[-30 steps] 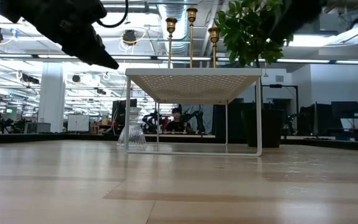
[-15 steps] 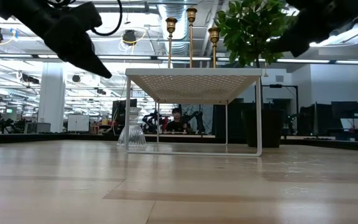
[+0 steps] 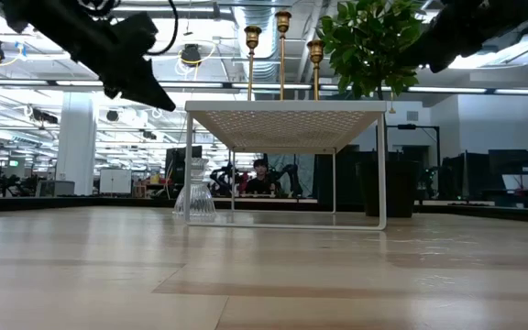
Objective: Pick & Place candle stick holders
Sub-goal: Put the top transparent candle holder on the shelf
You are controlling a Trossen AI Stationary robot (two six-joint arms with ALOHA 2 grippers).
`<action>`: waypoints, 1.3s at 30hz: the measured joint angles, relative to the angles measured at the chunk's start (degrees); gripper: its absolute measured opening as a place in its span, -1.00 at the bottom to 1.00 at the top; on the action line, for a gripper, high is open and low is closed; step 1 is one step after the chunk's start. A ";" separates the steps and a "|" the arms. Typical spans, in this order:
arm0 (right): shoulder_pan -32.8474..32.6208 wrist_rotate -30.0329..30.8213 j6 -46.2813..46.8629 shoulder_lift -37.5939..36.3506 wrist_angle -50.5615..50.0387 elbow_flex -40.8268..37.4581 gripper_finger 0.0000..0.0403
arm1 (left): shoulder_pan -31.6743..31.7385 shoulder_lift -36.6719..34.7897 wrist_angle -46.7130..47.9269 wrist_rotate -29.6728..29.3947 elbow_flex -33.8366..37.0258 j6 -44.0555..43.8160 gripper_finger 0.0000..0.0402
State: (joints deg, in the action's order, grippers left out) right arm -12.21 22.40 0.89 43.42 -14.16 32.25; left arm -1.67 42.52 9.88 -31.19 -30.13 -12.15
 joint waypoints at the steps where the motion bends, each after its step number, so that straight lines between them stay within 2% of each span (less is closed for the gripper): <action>1: 0.00 0.11 0.00 0.00 -0.50 0.00 -1.00 | 1.67 0.00 -0.18 1.39 0.00 -0.19 -0.98; 4: 0.33 0.15 0.02 0.00 -1.65 0.00 -1.00 | 7.03 0.00 -1.52 7.66 -0.03 -0.41 -0.98; 8: 1.32 0.17 0.04 0.00 -2.07 0.00 -1.00 | 13.32 0.49 -1.67 18.99 -1.42 -2.17 -0.98; 11: 1.91 0.17 0.04 0.00 -2.07 0.00 -1.00 | 16.92 1.82 -1.45 27.97 -2.18 -3.57 -0.98; 13: 2.24 0.17 0.04 0.00 -2.09 0.00 -1.00 | 18.66 3.55 -1.86 31.95 -2.84 -4.71 -0.98; 24: 2.60 0.11 0.22 0.02 -2.18 0.00 -1.00 | 23.75 11.65 -2.87 32.73 -2.86 -9.77 -0.94; 31: 2.60 0.06 0.22 0.02 -2.18 0.00 -1.00 | 23.73 14.36 -3.46 32.72 -2.86 -12.35 -0.70; 39: 2.60 0.02 0.22 0.04 -2.70 0.00 -1.00 | 23.73 16.62 -3.69 29.94 -2.86 -12.39 -0.39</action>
State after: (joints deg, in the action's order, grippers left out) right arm -9.61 22.41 1.10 43.46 -16.86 32.25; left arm 22.06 59.15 6.20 -1.26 -32.99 -24.53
